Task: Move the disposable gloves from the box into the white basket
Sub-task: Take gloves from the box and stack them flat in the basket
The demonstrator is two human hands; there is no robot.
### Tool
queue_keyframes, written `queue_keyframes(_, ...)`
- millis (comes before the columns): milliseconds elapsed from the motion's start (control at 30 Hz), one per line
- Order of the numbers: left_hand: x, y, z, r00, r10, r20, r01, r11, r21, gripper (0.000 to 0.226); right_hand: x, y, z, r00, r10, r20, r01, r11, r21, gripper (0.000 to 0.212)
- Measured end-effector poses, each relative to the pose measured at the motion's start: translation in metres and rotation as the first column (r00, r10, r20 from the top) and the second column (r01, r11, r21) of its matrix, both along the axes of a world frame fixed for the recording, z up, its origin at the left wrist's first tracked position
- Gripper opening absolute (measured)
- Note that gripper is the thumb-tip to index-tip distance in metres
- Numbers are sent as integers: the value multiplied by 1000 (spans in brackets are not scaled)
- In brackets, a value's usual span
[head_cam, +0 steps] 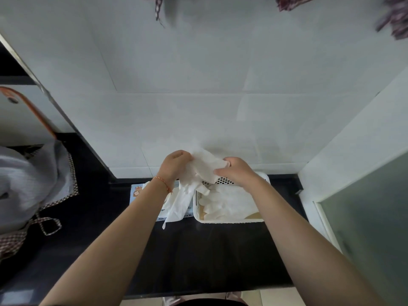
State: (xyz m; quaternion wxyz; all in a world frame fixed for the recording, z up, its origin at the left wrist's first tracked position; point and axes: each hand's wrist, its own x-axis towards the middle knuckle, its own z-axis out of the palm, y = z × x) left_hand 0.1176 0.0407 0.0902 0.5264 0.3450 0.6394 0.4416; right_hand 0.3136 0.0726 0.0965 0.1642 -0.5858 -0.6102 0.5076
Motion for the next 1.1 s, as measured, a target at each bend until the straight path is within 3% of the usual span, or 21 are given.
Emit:
queue_keyframes(67, -5, 2, -10, 976, -50, -212, 38, 997, -62, 5, 5, 4, 0, 997, -82, -2, 82, 995, 53, 25)
queue_keyframes(133, -7, -1, -12, 920, -217, -326, 171, 971, -165, 9, 8, 7, 5, 992, -119, -29, 122, 987, 106, 31)
queue_keyframes(200, -3, -4, -8, 890, -310, -335, 257, 947, -195, 22, 8, 10, 13, 995, -87, -56, 94, 988, 126, 26)
queue_keyframes(300, 4, -2, 4, 918, -276, -286, 285, 958, -8, 47, 4, 10, 27, 996, 50, -68, -41, 992, 122, 19)
queue_keyframes(367, 8, 2, 12, 909, -345, -233, 372, 925, 82, 57, 0, 8, 38, 990, 131, -43, -127, 988, 90, 18)
queue_keyframes(467, 15, 5, 23, 880, -430, -203, 459, 878, 134, 42, -4, 4, 56, 984, 176, -18, -174, 982, 74, 35)
queue_keyframes(567, 18, 10, 28, 883, -377, -279, 425, 895, 137, 19, -1, 6, 61, 986, 164, 32, -167, 977, 131, 37)
queue_keyframes(633, 17, 13, 27, 889, -357, -287, 405, 906, 126, 21, 3, 8, 59, 982, 161, 96, -176, 968, 180, 35)
queue_keyframes(733, 20, 15, 25, 883, -371, -288, 410, 908, 87, 34, 7, 10, 56, 984, 161, 81, -175, 962, 210, 24)
queue_keyframes(833, 25, 14, 21, 860, -399, -317, 439, 896, 63, 32, 6, 12, 54, 988, 125, 86, -146, 941, 307, 14)
queue_keyframes(933, 27, 12, 16, 841, -438, -317, 466, 885, 14, 33, 4, 15, 53, 990, 45, 136, -98, 904, 417, 17)
queue_keyframes(1100, 23, 12, 0, 811, -488, -321, 484, 869, -100, 19, 13, 19, 41, 966, -116, 232, 0, 894, 449, 26)
